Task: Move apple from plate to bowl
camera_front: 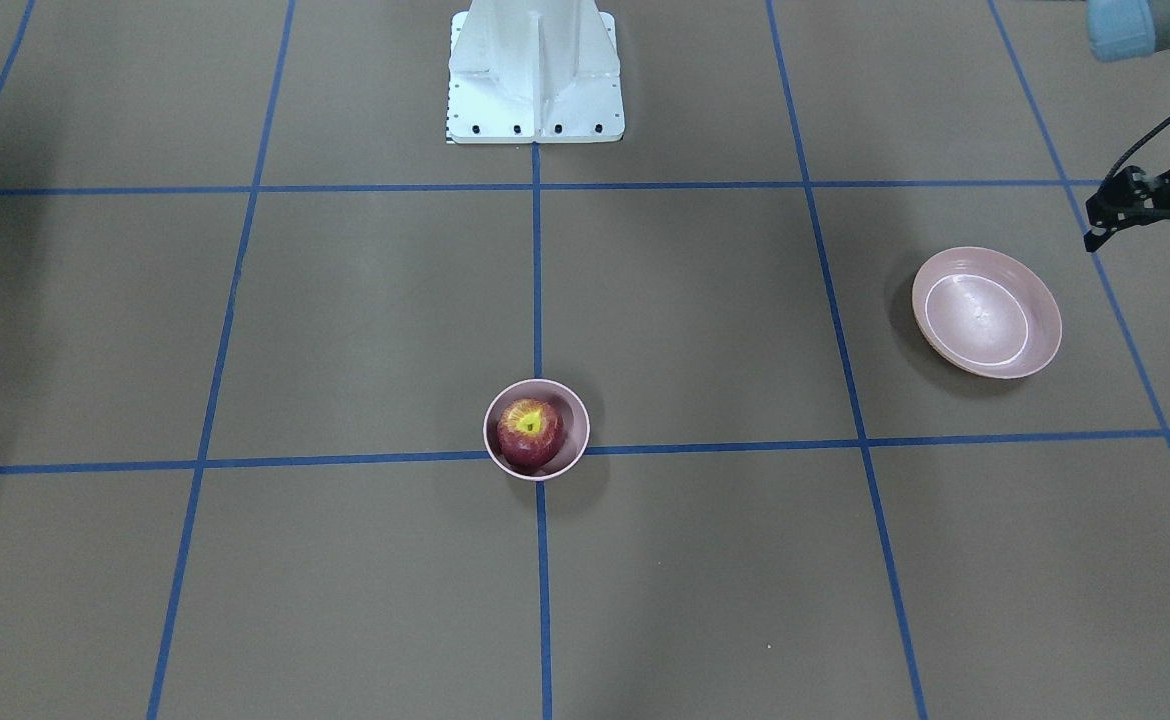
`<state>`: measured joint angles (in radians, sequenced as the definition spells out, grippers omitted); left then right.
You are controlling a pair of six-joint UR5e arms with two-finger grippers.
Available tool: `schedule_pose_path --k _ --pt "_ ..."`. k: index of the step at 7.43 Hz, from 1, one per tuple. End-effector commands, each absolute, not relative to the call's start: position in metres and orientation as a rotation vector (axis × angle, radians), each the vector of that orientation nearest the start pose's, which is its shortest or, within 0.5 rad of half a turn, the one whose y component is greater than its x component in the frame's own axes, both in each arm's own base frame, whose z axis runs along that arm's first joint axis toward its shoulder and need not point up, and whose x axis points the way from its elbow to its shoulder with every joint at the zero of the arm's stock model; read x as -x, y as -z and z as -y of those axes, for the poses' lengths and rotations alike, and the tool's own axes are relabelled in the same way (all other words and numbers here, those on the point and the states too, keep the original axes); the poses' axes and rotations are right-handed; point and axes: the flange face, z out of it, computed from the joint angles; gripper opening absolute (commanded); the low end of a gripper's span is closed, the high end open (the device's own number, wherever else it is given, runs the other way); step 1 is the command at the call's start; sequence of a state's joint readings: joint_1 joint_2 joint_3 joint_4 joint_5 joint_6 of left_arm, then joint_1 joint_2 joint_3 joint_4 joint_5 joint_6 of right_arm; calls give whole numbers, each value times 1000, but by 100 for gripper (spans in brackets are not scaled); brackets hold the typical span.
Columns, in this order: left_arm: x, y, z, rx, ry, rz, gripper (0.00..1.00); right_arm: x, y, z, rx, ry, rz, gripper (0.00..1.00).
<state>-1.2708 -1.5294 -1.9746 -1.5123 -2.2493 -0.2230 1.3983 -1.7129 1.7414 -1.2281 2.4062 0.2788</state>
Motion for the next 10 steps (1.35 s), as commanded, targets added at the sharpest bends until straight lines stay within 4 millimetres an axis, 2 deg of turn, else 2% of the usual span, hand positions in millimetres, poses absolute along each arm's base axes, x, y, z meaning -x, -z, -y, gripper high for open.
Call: schedule_pose_path --k 1,2,3,4,5,6,7,8,9,10 --pt "-43 -526 455 -106 -174 -714 98 3 -589 454 -188 27 883 100" --pt "-38 -542 446 -98 -219 -707 98 3 -585 457 -191 25 884 100" --pt "-21 -545 447 -108 -193 -703 98 2 -576 471 -216 -1 837 100" --pt "-15 -545 447 -98 -163 -739 98 5 -567 481 -204 -5 828 100" --pt "-5 -555 448 -54 -101 -859 98 19 -555 483 -176 16 815 100" --pt "1 -559 453 -45 -80 -896 98 30 -545 479 -129 24 797 100" --pt "3 -545 461 -74 -81 -899 98 16 -545 475 -78 -21 712 100" --pt "27 -537 466 -115 -41 -896 98 -8 -551 468 -79 -14 693 100" --pt "31 -536 467 -122 -31 -897 98 -21 -562 461 -68 -22 699 100" --pt "31 -528 465 -134 -38 -904 98 -21 -574 458 -48 -31 698 100"
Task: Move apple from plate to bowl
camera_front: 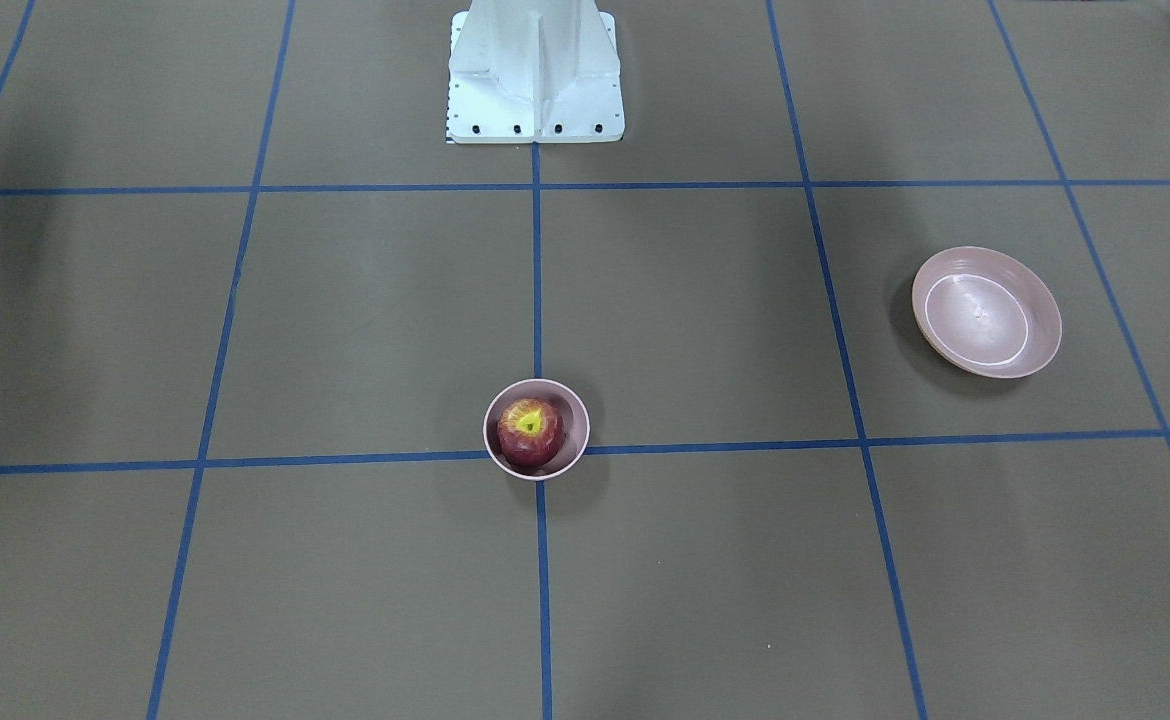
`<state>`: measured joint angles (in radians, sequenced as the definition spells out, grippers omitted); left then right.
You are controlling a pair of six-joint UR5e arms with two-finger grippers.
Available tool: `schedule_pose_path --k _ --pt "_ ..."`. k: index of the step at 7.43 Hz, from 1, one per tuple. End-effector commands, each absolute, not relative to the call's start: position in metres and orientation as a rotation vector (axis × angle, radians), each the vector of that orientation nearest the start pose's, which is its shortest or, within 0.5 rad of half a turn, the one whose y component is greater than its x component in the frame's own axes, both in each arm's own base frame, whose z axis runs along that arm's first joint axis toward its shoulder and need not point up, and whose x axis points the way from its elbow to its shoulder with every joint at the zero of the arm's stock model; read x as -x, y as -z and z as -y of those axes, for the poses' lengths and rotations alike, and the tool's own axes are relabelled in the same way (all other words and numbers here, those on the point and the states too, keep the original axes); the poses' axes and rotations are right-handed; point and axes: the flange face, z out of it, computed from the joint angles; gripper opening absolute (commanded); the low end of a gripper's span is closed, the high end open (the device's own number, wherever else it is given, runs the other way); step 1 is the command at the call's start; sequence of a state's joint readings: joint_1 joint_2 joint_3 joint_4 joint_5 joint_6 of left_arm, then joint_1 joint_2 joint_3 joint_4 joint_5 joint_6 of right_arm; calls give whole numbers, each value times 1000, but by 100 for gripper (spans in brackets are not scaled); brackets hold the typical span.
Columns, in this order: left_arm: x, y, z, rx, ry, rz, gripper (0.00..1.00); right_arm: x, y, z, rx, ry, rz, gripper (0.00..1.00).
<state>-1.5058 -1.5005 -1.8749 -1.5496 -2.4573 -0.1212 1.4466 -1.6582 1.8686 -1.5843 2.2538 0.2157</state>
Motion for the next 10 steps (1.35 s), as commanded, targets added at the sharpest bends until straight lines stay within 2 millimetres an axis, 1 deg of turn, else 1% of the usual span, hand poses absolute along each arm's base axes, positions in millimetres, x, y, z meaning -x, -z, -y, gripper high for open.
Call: schedule_pose_path --k 1,2,3,4,5,6,7,8,9,10 --pt "32 -527 458 -138 -40 -908 98 -25 -571 458 -52 -44 701 100" --pt "31 -523 458 -142 -40 -903 98 -26 -571 457 -53 -47 708 100" --pt "32 -526 458 -139 -38 -897 98 -25 -569 458 -51 -45 739 100" --pt "33 -524 457 -143 -38 -890 98 -24 -574 457 -40 -47 743 100" --pt "39 -516 443 -160 -30 -890 98 -23 -579 456 -22 -58 755 100" --pt "39 -504 441 -178 -29 -887 98 -23 -576 456 -28 -53 765 100" --pt "40 -502 436 -180 -27 -888 98 -22 -586 447 -3 -53 787 100" --pt "40 -500 436 -186 -29 -881 98 -24 -582 440 -13 -51 786 100" --pt "43 -495 434 -201 -27 -879 98 -27 -588 437 -17 -55 782 100" --pt "47 -503 436 -198 -19 -828 98 -28 -593 429 -72 -34 787 100"
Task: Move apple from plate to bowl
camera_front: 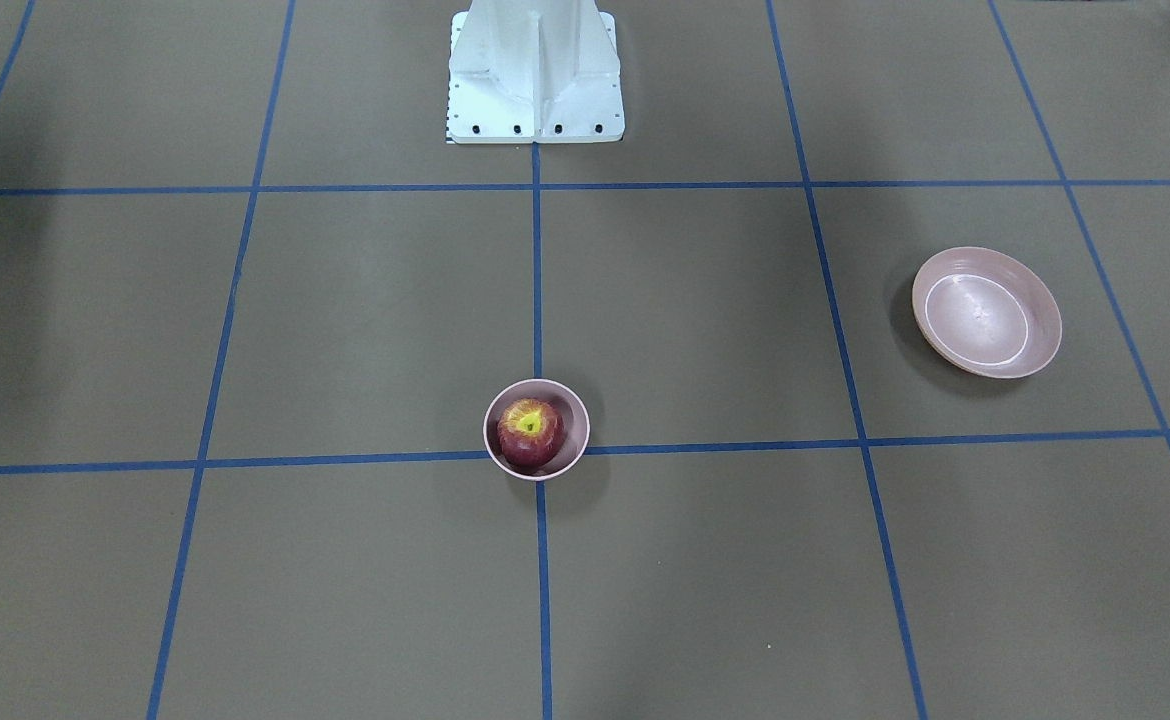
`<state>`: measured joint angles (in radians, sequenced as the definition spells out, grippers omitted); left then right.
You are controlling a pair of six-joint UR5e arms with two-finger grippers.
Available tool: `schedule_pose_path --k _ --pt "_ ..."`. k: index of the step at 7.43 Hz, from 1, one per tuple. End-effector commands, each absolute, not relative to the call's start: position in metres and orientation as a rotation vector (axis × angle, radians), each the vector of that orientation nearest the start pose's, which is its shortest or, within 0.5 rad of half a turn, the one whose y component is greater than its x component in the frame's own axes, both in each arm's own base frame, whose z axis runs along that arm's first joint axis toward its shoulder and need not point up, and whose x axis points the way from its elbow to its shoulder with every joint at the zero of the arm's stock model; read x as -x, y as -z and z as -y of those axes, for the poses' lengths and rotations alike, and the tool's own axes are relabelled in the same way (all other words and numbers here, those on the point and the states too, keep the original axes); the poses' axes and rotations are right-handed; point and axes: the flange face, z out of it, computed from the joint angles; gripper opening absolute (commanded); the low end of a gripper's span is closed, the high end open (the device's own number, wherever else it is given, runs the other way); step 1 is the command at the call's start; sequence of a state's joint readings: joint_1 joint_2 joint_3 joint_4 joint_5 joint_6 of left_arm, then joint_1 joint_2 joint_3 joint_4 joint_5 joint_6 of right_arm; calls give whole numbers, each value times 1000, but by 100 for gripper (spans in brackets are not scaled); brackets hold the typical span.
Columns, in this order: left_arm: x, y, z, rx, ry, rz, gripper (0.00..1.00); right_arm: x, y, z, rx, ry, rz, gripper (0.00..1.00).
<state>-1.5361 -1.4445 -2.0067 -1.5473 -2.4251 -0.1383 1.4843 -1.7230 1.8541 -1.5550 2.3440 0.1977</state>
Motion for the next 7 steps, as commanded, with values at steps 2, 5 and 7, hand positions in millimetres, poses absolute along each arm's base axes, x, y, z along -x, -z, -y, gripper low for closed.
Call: schedule_pose_path --k 2,5,7 --pt "49 -509 440 -202 -17 -772 98 -30 -605 424 -144 -15 776 100" --pt "48 -552 445 -124 9 -773 98 -37 -587 424 -192 -14 782 100" --pt "45 -565 448 -95 18 -775 98 -37 -579 428 -210 -8 785 100"
